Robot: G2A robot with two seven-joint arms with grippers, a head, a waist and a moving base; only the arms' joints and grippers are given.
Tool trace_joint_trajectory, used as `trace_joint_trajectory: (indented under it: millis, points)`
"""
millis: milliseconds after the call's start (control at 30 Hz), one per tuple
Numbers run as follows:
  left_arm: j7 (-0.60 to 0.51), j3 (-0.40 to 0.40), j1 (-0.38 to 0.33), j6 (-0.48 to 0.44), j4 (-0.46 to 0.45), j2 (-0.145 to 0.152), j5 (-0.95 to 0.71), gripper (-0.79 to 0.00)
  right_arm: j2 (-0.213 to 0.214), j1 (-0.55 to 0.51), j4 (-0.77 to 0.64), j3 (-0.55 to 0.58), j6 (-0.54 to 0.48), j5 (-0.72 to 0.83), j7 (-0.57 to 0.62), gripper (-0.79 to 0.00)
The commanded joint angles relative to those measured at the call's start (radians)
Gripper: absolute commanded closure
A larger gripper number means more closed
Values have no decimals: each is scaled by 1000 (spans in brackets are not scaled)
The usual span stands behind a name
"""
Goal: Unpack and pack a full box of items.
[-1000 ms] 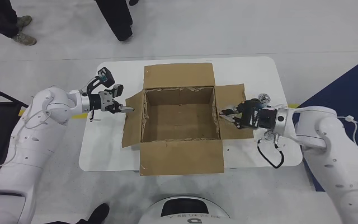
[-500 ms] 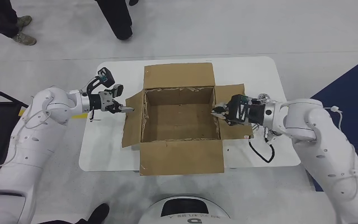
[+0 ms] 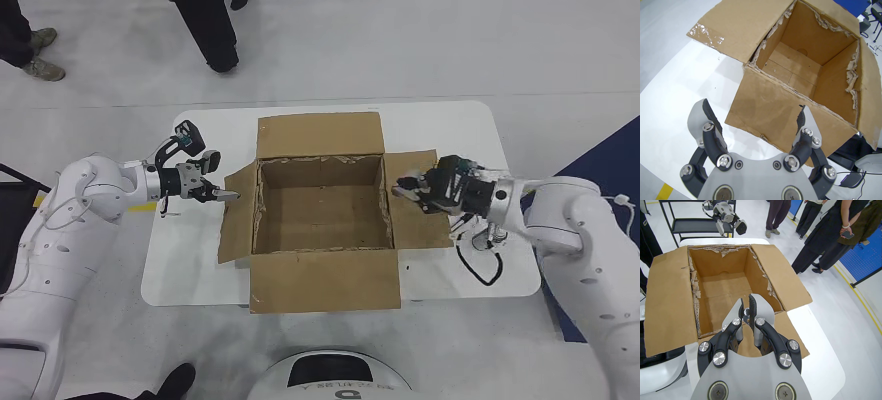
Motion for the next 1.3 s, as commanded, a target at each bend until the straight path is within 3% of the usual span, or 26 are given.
trace_joint_trajectory:
  millis: [0,467,800,1267]
  points:
    - [0,0,0,0,0,0,0,-785,4,-46,-4,53,9,-4,-24,0]
    - [0,0,0,0,0,0,0,-785,5,-380,-4,351,37,-39,-240,0]
    - [0,0,0,0,0,0,0,-785,-11,-519,47,413,50,-68,-369,0]
    - [0,0,0,0,0,0,0,-785,-32,-613,126,422,78,-83,-464,0]
